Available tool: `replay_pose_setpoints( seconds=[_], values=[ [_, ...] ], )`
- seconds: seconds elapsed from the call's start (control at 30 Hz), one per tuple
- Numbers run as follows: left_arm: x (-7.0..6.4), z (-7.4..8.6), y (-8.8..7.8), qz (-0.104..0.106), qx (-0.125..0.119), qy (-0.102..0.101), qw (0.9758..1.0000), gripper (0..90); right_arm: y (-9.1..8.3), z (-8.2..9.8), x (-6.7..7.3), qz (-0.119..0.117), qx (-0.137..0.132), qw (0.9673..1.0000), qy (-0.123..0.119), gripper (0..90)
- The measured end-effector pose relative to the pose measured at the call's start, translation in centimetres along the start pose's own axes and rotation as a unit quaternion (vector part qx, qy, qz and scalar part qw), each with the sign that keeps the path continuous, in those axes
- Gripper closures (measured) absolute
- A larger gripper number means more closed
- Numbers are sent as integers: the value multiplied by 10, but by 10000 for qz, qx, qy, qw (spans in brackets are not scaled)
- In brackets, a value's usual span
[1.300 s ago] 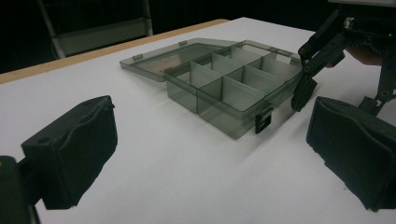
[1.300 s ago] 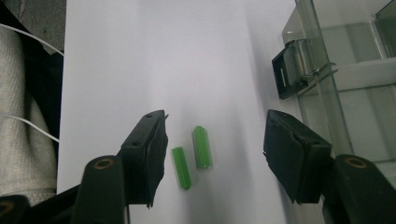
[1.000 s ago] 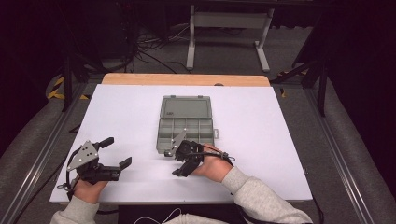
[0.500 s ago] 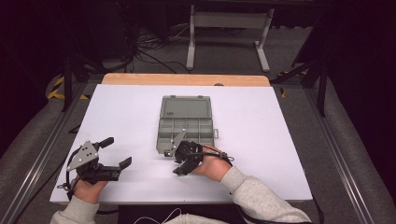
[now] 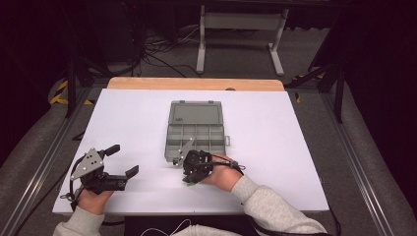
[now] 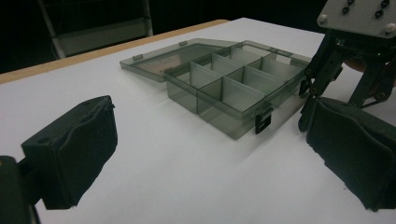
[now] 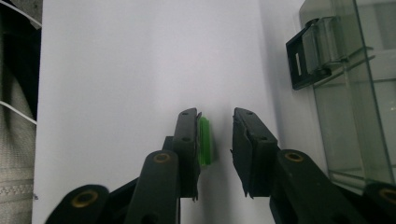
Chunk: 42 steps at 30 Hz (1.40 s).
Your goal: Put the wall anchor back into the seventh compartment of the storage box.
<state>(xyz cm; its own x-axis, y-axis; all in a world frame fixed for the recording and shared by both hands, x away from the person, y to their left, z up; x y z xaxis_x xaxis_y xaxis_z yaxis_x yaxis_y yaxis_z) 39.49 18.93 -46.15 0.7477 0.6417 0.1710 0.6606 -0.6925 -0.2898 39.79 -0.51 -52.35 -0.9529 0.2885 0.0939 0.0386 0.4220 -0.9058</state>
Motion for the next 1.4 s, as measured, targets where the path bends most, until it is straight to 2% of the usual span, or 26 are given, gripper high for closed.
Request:
replay_pose_setpoints(
  seconds=[0.2,0.57,0.77,0.9,0.97,1.4],
  values=[
    [0,0,0,16,18,1,10000,26,0,0,1,-38,9,10000,-56,830],
    [0,0,0,-9,0,2,10000,26,-1,-1,1,-74,55,9999,-88,839],
    [0,0,0,0,1,0,10000,26,-11,-5,1,-28,-10,10000,-88,839],
    [0,0,0,3,4,1,10000,27,-23,-11,-2,39,-142,9999,-84,839],
    [0,0,0,-3,7,4,10000,26,-28,-13,-5,64,-195,9997,-122,839],
    [0,0,0,1,7,4,10000,27,-53,-19,-22,219,-388,9990,6,838]
  ],
)
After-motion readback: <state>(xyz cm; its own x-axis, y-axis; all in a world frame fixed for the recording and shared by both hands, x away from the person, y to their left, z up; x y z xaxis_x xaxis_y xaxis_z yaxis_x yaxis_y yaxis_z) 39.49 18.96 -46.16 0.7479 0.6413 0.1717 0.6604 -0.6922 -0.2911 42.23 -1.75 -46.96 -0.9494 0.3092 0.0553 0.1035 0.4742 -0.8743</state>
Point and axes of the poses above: each handheld gripper's, and its own axes: y roughly forward along the jaws, z roughly out of its underside, x roughly to its left, the point moved 10 cm from there along y, roughly forward along the jaws, and after that the axes turned 11 degrees about y, right-handed, at the moved point
